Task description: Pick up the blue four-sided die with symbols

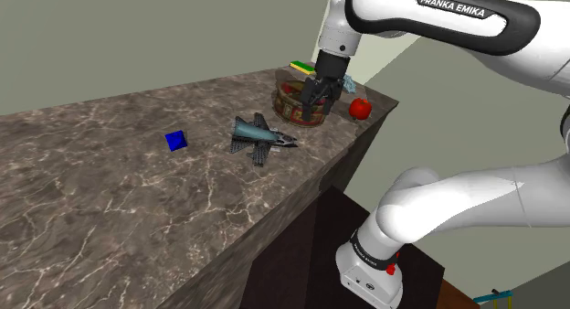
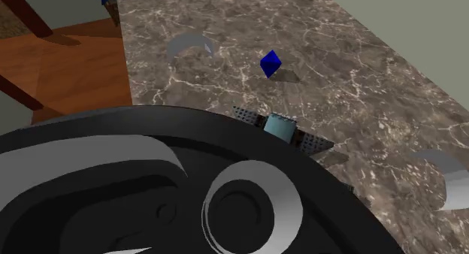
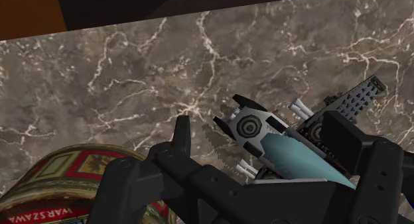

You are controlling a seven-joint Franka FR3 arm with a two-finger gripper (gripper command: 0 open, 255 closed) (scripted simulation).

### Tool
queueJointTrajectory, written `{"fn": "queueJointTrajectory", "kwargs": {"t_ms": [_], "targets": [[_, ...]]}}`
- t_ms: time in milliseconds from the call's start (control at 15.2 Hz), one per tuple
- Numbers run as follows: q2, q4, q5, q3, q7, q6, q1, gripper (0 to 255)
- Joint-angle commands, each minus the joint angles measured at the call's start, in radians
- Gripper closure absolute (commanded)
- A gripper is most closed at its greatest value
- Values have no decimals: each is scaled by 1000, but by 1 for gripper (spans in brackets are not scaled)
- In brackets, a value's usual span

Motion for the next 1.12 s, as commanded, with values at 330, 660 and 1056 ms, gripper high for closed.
{"fn": "queueJointTrajectory", "kwargs": {"t_ms": [330, 660, 1056], "targets": [[120, 53, 39, 99, 93, 92, 27, 0], [260, 137, 48, 195, 190, 174, 44, 0], [454, 277, 10, 303, 317, 250, 56, 0]]}}
